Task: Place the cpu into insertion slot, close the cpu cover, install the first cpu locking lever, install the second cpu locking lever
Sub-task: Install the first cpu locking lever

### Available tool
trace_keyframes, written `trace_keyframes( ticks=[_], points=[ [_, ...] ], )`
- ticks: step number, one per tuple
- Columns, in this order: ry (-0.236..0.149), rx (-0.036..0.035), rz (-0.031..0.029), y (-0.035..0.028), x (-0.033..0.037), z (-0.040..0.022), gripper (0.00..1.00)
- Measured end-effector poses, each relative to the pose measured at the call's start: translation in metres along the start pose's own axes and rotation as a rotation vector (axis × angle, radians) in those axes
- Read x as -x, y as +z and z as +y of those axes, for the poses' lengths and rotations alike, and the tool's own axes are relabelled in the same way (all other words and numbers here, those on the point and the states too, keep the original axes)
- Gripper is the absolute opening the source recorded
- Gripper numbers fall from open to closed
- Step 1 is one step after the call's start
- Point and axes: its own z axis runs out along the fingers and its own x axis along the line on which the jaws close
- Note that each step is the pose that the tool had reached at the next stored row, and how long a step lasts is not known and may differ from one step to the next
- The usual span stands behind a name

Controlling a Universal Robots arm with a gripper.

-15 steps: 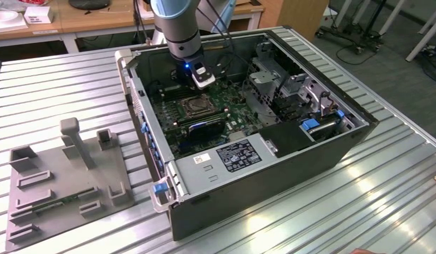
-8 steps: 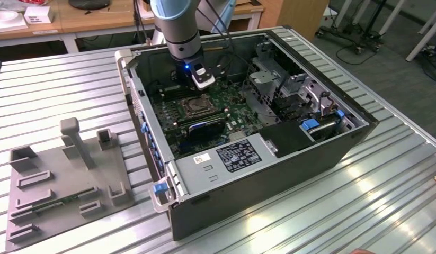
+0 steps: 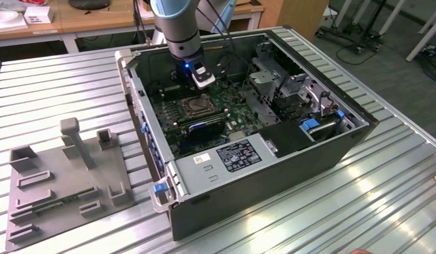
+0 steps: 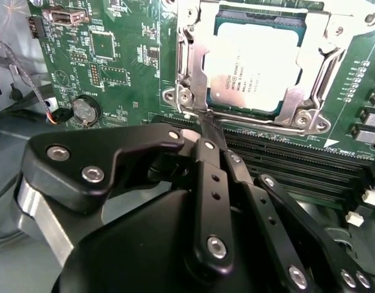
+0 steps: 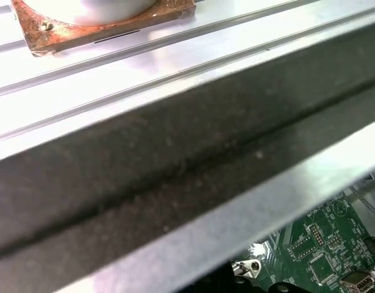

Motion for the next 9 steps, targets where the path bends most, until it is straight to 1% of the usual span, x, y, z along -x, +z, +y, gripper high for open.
trace_keyframes(
  ticks=[3, 6, 9],
  points=[
    [0.0, -0.0005, 0.0001, -0.0016, 0.0003, 0.0003, 0.1],
    [0.0, -0.0005, 0.0001, -0.0052, 0.0011, 0.0012, 0.1],
    [0.0, 0.0001, -0.0002, -0.0057, 0.0013, 0.0014, 0.1]
  ],
)
